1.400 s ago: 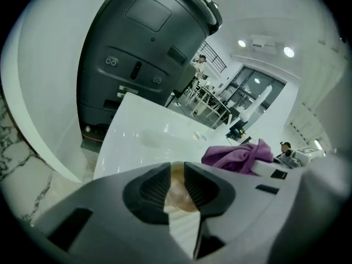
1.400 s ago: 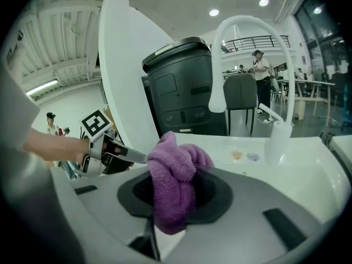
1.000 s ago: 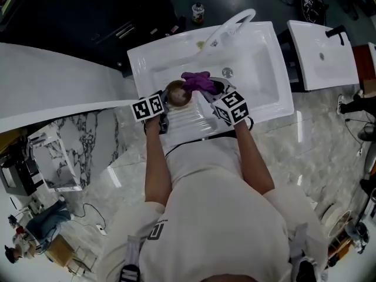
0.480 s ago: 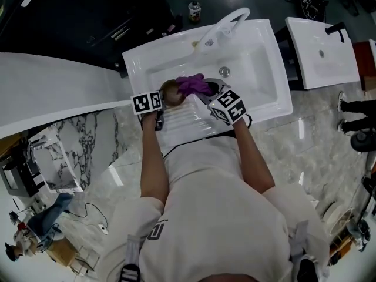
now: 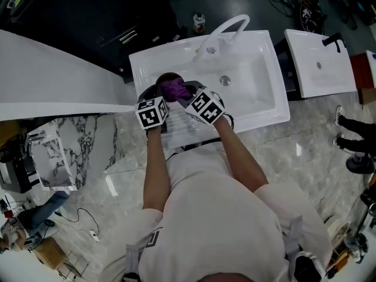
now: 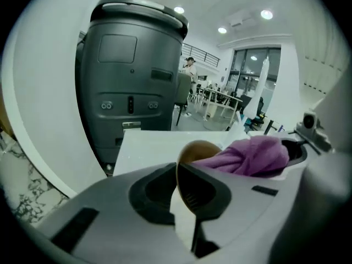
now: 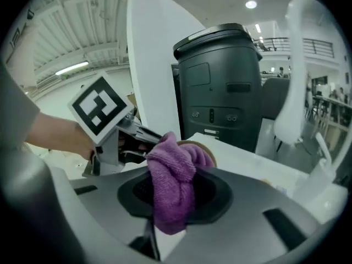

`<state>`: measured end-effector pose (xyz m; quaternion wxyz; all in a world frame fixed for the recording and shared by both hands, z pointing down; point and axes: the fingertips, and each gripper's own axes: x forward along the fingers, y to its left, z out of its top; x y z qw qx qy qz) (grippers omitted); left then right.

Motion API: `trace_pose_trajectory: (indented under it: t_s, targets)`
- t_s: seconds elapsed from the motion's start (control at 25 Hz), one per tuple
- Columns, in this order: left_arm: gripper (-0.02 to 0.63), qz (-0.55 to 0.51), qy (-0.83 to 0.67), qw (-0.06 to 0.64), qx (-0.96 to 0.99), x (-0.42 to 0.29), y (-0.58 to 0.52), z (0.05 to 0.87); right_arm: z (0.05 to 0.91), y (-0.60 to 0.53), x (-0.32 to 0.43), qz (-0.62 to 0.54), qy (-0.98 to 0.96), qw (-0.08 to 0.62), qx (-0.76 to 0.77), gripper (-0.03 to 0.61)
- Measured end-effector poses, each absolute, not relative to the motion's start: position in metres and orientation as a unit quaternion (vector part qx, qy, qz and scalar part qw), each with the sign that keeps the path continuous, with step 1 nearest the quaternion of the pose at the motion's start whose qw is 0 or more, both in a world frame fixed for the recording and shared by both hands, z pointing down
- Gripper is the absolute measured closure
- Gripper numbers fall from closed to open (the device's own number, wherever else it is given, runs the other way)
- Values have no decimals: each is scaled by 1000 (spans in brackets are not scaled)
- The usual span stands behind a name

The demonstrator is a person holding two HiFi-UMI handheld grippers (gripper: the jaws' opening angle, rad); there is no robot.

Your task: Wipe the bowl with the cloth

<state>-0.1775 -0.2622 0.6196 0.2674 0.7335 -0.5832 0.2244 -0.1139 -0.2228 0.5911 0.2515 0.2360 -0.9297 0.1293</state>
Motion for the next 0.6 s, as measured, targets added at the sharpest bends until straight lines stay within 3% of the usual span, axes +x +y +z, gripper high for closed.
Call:
trace_pose_trajectory:
  t_s: [0.24, 0.6]
  targets:
    - [594, 177, -622, 245, 723, -190, -265, 563, 551, -256, -157, 21, -936, 282, 209, 488]
    - [595, 188, -607, 179, 751, -190, -242, 559, 548, -241, -163, -80, -899, 295, 312, 488]
